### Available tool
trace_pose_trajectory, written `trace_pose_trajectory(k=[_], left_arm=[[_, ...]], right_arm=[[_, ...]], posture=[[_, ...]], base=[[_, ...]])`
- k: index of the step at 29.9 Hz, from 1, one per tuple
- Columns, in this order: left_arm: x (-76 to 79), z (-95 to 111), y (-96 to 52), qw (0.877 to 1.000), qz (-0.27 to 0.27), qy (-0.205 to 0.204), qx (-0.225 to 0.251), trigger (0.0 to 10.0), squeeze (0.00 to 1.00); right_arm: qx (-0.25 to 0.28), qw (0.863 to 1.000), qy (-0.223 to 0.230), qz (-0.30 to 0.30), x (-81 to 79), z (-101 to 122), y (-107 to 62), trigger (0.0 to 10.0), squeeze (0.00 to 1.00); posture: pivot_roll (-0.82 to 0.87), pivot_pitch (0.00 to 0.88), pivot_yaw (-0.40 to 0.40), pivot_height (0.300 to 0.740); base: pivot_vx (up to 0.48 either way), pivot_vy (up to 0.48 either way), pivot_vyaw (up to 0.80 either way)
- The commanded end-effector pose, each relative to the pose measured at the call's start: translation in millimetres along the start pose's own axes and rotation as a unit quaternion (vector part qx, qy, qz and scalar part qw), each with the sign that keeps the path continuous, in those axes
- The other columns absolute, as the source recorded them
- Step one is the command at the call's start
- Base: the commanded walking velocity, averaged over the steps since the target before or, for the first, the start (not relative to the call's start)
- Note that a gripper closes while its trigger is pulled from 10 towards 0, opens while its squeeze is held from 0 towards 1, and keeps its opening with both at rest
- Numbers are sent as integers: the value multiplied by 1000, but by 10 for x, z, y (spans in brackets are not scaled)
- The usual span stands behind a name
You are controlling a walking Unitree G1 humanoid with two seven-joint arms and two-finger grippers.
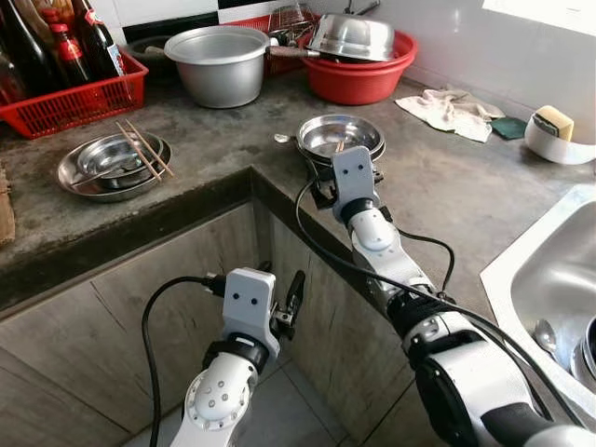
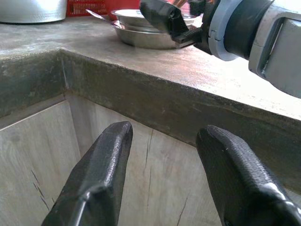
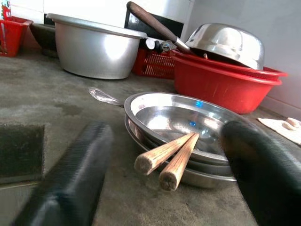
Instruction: Kitchen organization
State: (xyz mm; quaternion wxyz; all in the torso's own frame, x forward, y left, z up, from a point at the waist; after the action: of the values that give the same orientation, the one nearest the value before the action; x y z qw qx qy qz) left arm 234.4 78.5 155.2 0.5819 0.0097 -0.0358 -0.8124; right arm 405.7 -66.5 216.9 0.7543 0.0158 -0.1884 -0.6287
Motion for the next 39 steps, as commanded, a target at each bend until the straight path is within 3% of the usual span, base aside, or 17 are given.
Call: trace_pose_trajectory(k=[1, 26, 34, 38, 39], left_arm=[[13, 27, -23, 1000, 2, 6, 2, 10000, 0], [-14, 35, 36, 1000, 5, 11, 5, 10000, 0], [-28, 47, 68, 1000, 6, 12, 8, 10000, 0], [-47, 55, 82, 1000, 9, 14, 11, 10000, 0], [-56, 57, 92, 1000, 9, 14, 13, 10000, 0]], right_arm=[[9, 1000, -1, -2, 11, 63, 41, 0, 0], [31, 999, 0, -32, 176, 210, 137, 0, 0], [98, 992, 30, -71, 366, 479, 138, 0, 0], [139, 985, 53, -89, 470, 605, 38, 0, 0], [158, 981, 53, -95, 492, 644, -88, 0, 0]], posture=[[117, 120, -51, 740], [108, 120, -51, 740], [110, 108, -50, 740], [105, 100, -47, 740], [99, 93, -43, 740]], base=[[0, 0, 0], [0, 0, 0], [0, 0, 0], [0, 0, 0], [0, 0, 0]])
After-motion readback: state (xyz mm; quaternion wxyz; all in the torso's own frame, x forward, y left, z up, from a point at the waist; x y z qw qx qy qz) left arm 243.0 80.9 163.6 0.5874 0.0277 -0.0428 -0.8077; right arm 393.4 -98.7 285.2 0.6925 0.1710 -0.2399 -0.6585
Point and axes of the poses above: a point about 5 cm out from each wrist's last joint towards the gripper, its own y axis pointing out of the wrist towards the gripper, its own z axis along the axis of the wrist's last joint, x = y × z, the point moved 1 cm from there along y, pointing out of the wrist towards the gripper, and after that the axes turned 3 degrees about -y, right-handed, at the moved point
